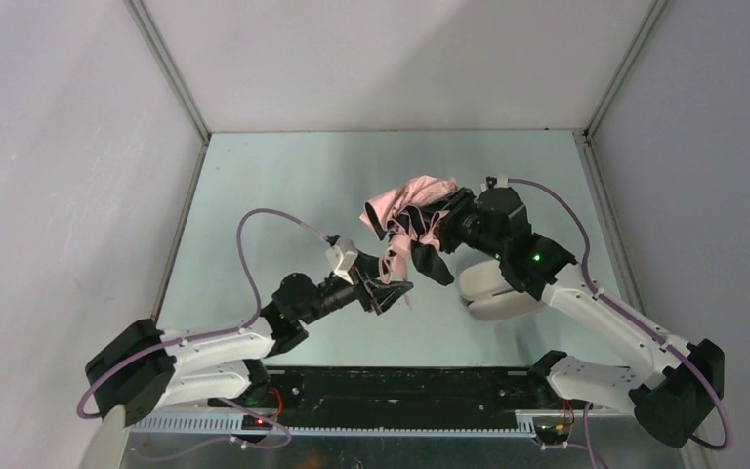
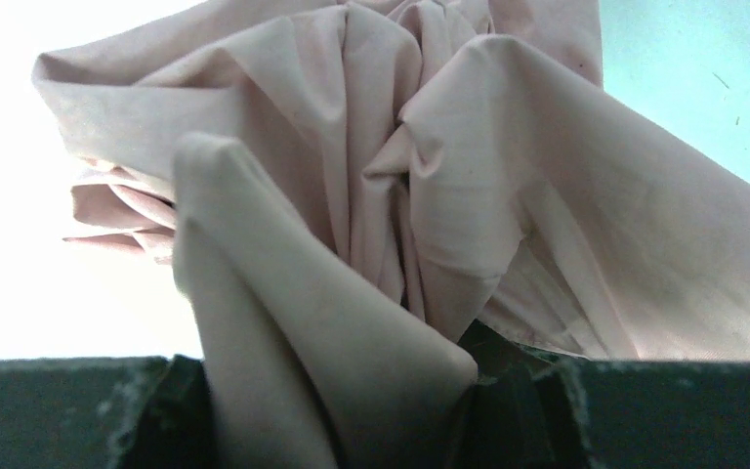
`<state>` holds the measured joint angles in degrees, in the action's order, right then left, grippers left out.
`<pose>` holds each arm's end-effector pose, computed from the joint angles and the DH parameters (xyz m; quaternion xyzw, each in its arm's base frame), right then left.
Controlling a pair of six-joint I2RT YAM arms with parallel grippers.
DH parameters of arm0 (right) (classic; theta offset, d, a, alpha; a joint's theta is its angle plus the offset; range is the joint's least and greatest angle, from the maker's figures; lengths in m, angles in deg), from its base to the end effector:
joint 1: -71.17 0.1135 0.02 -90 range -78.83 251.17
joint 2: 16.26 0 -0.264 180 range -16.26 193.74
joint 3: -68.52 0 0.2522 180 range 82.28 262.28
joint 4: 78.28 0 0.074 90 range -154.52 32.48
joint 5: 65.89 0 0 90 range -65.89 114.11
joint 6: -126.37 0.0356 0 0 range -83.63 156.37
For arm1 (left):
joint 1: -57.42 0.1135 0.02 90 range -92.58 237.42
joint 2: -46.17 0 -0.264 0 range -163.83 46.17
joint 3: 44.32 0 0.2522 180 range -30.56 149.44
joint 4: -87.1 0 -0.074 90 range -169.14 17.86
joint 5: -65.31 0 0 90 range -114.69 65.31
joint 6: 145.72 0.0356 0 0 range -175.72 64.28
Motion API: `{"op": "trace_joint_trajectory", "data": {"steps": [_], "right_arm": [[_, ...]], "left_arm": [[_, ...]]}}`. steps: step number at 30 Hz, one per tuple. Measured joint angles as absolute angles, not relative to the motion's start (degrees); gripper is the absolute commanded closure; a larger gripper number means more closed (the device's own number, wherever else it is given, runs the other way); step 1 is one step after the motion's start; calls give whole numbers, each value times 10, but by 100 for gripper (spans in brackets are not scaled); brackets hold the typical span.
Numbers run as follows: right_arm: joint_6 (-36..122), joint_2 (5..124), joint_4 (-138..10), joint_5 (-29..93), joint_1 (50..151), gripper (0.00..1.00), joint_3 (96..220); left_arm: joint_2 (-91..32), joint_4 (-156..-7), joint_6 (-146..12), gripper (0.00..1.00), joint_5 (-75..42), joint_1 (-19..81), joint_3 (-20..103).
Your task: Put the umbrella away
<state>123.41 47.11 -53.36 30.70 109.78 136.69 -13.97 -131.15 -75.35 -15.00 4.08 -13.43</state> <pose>0.1972 0.1627 0.3330 0.3057 0.7599 0.5302 0.2192 0.1244 -0.1771 0.2363 0.2491 0.6007 -0.4946 0.5766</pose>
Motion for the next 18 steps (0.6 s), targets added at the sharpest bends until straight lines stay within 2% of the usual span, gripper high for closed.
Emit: {"op": "trace_joint_trajectory", "data": {"steps": [1, 2, 4, 6, 10, 18], "right_arm": [[1235, 469, -534, 303, 1098, 100, 1367], [1235, 468, -534, 301, 1098, 100, 1367], [1237, 467, -533, 298, 1097, 100, 1368], [1239, 467, -532, 297, 1096, 100, 1368], [1237, 454, -513, 298, 1083, 100, 1368], [1155, 391, -391, 290, 980, 100, 1373]], "left_arm": [[-149, -1317, -750, 57, -149, 36, -129], [-158, -1318, -747, 78, -149, 31, -124], [-177, -1317, -745, 96, -154, 24, -111], [-191, -1312, -743, 99, -167, 21, -100], [-194, -1291, -749, 100, -194, 30, -92], [-93, -1156, -777, 100, -147, 159, -92]]}}
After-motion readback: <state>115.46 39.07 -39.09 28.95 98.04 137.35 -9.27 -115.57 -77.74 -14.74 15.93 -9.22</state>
